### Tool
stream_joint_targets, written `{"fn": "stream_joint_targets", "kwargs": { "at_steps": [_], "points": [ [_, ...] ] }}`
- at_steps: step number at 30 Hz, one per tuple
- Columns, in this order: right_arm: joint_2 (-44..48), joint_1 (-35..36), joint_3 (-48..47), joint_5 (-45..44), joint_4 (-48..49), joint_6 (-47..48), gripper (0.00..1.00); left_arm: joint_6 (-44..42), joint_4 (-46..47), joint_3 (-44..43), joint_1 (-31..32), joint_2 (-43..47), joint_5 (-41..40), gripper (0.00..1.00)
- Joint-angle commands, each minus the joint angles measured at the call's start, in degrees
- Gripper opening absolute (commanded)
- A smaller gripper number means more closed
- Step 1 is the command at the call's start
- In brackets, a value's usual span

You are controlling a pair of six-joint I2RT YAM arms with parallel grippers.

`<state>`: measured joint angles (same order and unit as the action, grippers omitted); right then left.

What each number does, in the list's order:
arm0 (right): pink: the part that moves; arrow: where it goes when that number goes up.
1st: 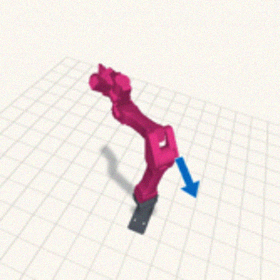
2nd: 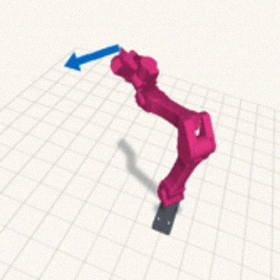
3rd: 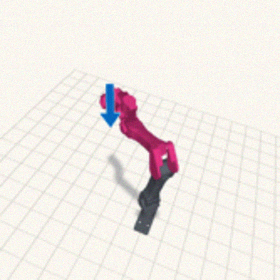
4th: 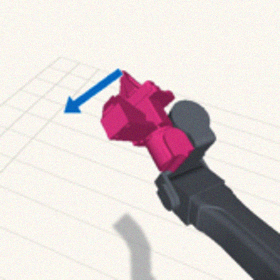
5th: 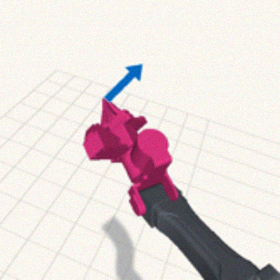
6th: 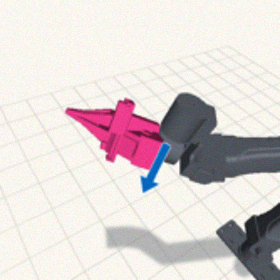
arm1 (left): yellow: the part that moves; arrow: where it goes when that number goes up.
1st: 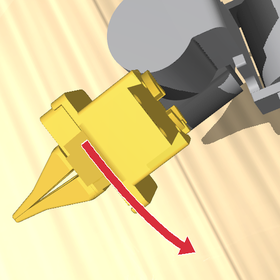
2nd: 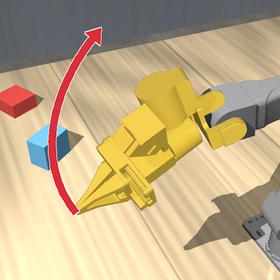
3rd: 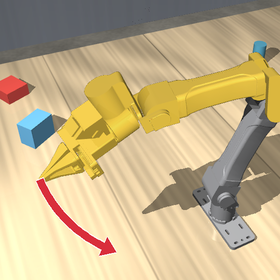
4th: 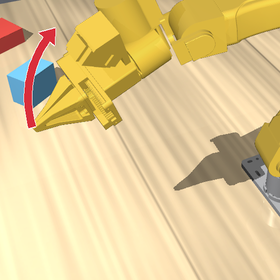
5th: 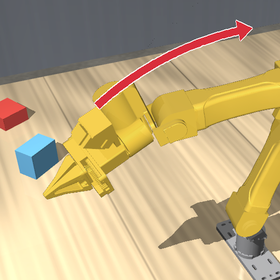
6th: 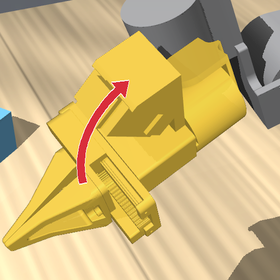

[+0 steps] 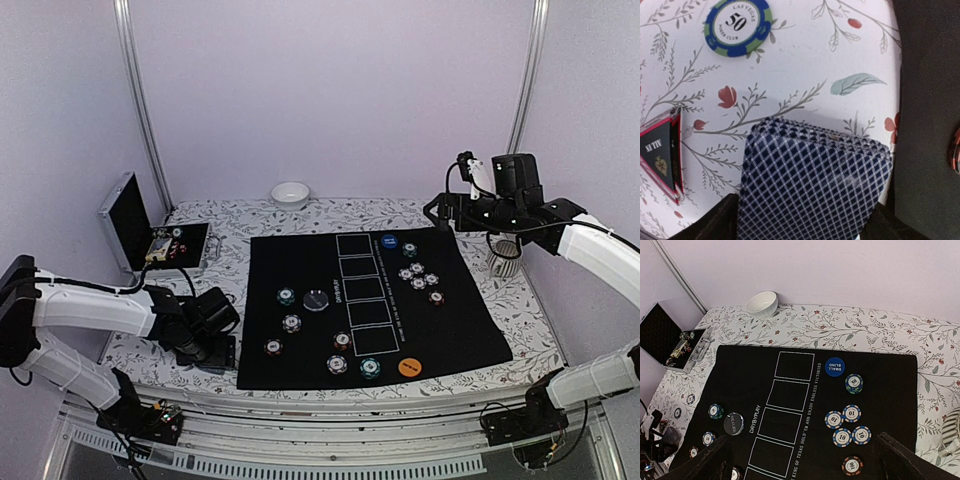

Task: Distribute texas hold em gaming equipment
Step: Pick up the face-down deck piles from the corner of the board.

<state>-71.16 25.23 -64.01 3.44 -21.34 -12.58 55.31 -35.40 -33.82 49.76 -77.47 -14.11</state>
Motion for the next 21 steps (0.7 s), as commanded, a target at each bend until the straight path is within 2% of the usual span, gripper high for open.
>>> {"fn": "stream_joint_targets", "kwargs": {
  "at_steps": [1, 13, 21],
  "points": [
    [-0.73, 0.08, -0.71, 0.19, 1.22, 0.53, 0.99, -0.13, -1.89, 1.53, -0.52, -0.55, 4.65, 0.83],
    [0.05, 0.10, -0.94, 0.07, 0.87, 0.98, 0.99, -5.22, 1.76, 3.67, -0.53, -2.10, 9.78, 0.81],
    [0.26, 0.08, -1.28, 0.25, 0.82, 0.90, 0.99, -7.20, 2.86, 4.23, -1.43, -3.00, 9.64, 0.55]
  ]
}}
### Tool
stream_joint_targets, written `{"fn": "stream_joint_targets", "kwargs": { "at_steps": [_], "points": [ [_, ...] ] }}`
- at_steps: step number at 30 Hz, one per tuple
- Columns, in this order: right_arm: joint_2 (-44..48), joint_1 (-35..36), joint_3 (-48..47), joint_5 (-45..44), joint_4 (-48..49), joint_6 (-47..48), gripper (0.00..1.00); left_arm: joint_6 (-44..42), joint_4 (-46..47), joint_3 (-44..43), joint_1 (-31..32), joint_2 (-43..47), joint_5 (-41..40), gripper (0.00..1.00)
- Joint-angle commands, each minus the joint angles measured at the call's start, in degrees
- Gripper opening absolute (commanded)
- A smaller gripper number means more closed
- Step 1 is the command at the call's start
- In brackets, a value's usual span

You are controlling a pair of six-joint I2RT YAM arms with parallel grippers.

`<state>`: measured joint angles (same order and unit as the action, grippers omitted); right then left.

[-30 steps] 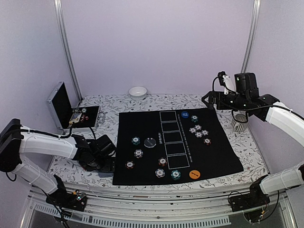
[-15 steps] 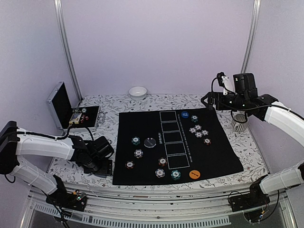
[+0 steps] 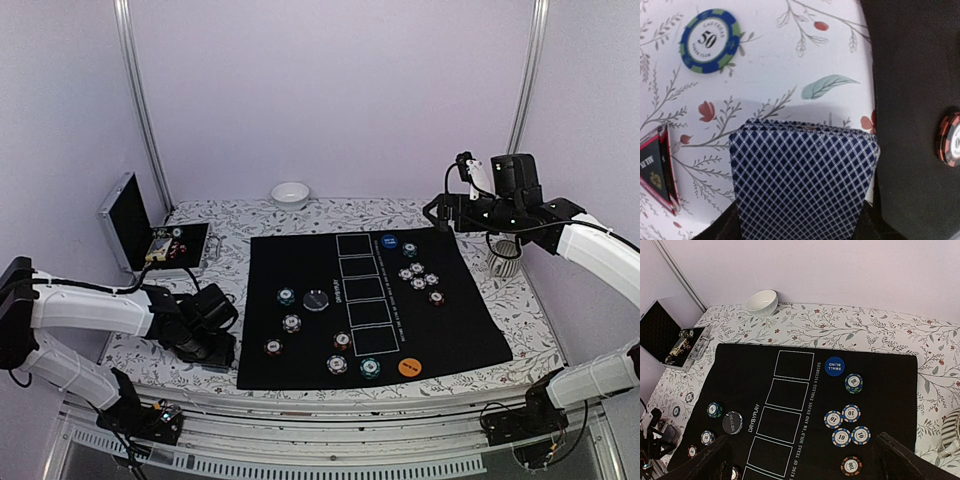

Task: Distribute texas hold em gaming equipment
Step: Pick up the face-down deck piles from the corner of the board.

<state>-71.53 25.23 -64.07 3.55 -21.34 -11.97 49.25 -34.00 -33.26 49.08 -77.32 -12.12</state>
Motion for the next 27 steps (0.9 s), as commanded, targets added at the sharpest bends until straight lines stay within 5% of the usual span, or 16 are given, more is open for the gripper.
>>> {"fn": "stream_joint_targets", "kwargs": {
  "at_steps": [1, 6, 15, 22, 27],
  "points": [
    [0.72, 0.12, -1.30, 0.14, 0.80, 0.21, 0.99, -1.44, 1.40, 3.64, -0.95, -2.99, 7.45, 0.52],
    [0.93, 0.08, -1.70, 0.62, 0.65, 0.19, 0.99, -2.26, 0.31, 2.71, -1.62, -1.53, 6.29, 0.42],
    [-1.12, 0.17, -4.12, 8.71, -0.47, -1.48, 0.99, -11.78, -8.93, -11.39, -1.39, 1.61, -4.15, 0.39],
    [-6.63, 2.54, -4.74, 22.60, 3.71, -6.70, 0.93, -28.53, -7.09, -22.52, 0.89, 2.57, -1.21, 0.40],
    [-13.31, 8.66, -10.63, 23.86, 3.51, -6.90, 0.91, -44.11, -8.82, -31.48, 4.05, -0.83, 0.30, 0.40]
  ]
}}
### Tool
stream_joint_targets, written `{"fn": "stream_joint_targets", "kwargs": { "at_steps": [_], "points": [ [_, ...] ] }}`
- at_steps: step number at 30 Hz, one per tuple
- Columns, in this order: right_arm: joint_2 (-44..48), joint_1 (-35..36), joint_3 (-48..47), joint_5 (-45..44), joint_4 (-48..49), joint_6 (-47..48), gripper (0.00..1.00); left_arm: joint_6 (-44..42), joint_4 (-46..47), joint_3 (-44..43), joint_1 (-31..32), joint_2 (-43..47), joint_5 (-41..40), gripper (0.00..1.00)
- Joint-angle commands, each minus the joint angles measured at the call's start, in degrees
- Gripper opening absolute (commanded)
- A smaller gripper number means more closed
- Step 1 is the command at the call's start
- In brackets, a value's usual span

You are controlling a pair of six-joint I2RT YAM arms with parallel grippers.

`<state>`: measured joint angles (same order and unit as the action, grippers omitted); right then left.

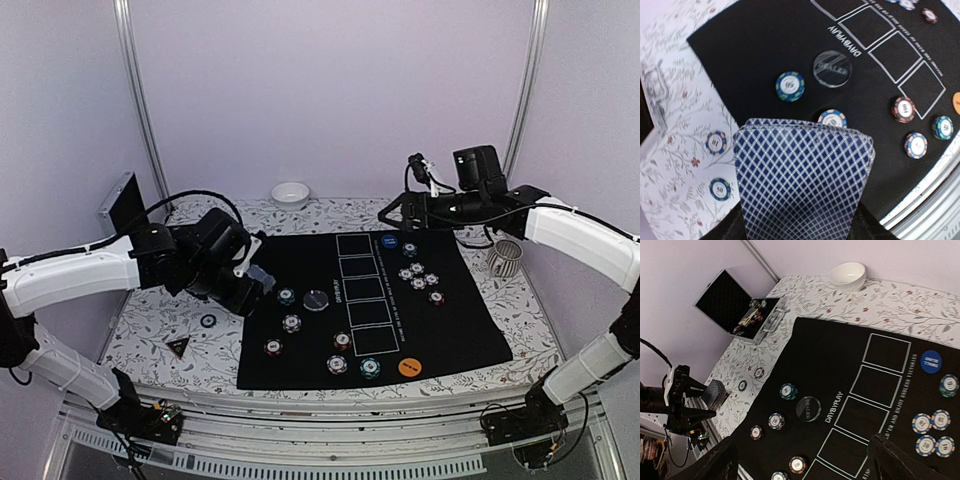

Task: Distribute texas hold em gaming equipment
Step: Pick up the face-down deck piles from the corner of the board.

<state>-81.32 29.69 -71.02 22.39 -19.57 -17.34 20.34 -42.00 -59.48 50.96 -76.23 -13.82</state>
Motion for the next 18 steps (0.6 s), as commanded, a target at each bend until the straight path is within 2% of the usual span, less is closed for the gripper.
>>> {"fn": "stream_joint_targets", "kwargs": {
  "at_steps": [1, 5, 10, 15, 18],
  "points": [
    [-4.93, 5.11, -4.28, 6.00, 2.07, -1.47, 0.90, -18.38, -0.84, -6.57, 2.79, -2.38, 2.59, 0.41],
    [-9.48, 9.11, -6.75, 11.61, 2.56, -1.06, 0.90, -27.80, -0.89, -11.29, 5.84, -3.87, 5.22, 0.41],
    [-14.11, 13.13, -4.88, 20.56, 10.54, -4.84, 0.91, -36.20, -0.89, -12.62, 8.60, -4.27, 4.96, 0.41],
    [-19.44, 15.51, -5.38, 26.71, 19.06, -10.13, 0.91, -39.55, 0.33, -13.63, 9.94, -4.02, 3.94, 0.41],
    [-21.24, 17.18, -6.46, 28.44, 21.03, -11.21, 0.91, -40.43, 0.56, -13.58, 10.14, -4.12, 3.38, 0.41]
  ]
}}
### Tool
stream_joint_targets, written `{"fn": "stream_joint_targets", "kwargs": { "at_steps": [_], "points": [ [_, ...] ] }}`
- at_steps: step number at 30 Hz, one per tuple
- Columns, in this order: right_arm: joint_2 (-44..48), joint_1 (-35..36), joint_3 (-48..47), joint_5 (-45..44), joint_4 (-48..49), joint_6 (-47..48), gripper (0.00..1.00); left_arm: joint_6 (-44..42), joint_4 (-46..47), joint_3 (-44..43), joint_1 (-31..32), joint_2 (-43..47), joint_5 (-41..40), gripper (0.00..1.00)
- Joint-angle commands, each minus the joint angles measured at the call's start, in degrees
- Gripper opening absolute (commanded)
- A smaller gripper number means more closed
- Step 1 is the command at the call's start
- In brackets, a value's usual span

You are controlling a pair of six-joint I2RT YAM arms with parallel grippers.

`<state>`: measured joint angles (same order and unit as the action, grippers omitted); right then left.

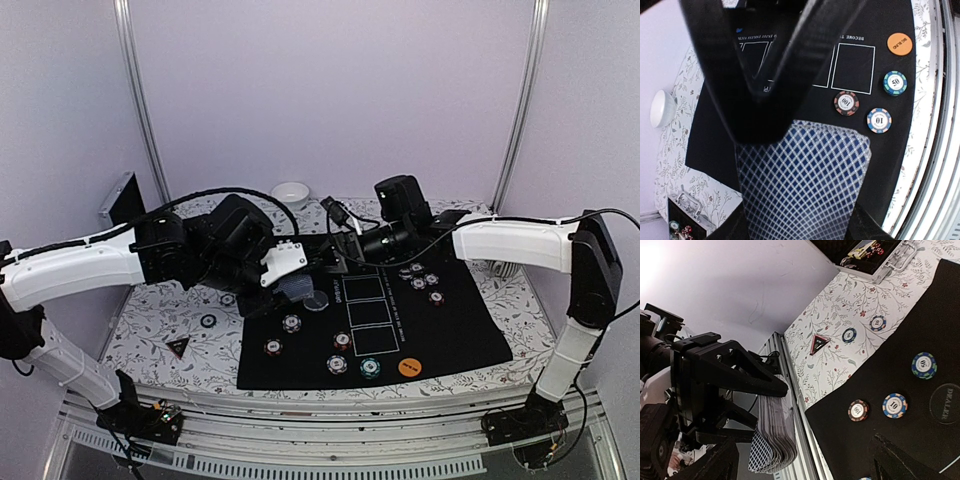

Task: Distribute texas hold em gaming equipment
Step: Pick up the face-down deck piles from the corner of the board, then pass from the left arm to the right

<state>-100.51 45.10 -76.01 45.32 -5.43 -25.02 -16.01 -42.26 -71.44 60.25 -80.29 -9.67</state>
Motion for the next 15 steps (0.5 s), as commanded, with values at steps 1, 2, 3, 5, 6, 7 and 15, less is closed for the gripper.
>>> {"fn": "stream_joint_targets", "kwargs": {
  "at_steps": [1, 2, 3, 5, 6, 7, 15],
  "points": [
    [-2.58, 2.10, -1.82, 5.26, 6.73, -3.48, 0.91, -4.17, 0.86, -1.54, 0.97, 0.00, -1.31, 0.41],
    [-3.11, 2.30, -1.88, 5.09, 6.77, -3.60, 0.90, -4.13, 0.86, -1.51, 0.98, 0.09, -1.58, 0.41],
    [-3.90, 2.40, -1.87, 5.54, 7.22, -3.91, 0.88, -4.14, 0.86, -1.51, 0.95, 0.06, -1.73, 0.41],
    [-5.33, 2.72, -2.70, 6.25, 7.40, -4.70, 0.83, -4.19, 0.91, -1.66, 0.98, -0.12, -1.79, 0.41],
    [-5.96, 3.00, -3.26, 5.93, 7.20, -4.69, 0.78, -4.26, 0.87, -1.85, 0.93, -0.30, -2.09, 0.41],
    [-6.58, 3.08, -3.84, 5.73, 6.76, -4.63, 0.71, -4.29, 0.86, -1.93, 1.00, -0.37, -2.44, 0.41],
    [-6.75, 3.09, -4.76, 4.83, 4.46, -3.42, 0.29, -4.59, 1.58, -1.41, 1.07, 0.80, -4.48, 0.40]
  ]
}}
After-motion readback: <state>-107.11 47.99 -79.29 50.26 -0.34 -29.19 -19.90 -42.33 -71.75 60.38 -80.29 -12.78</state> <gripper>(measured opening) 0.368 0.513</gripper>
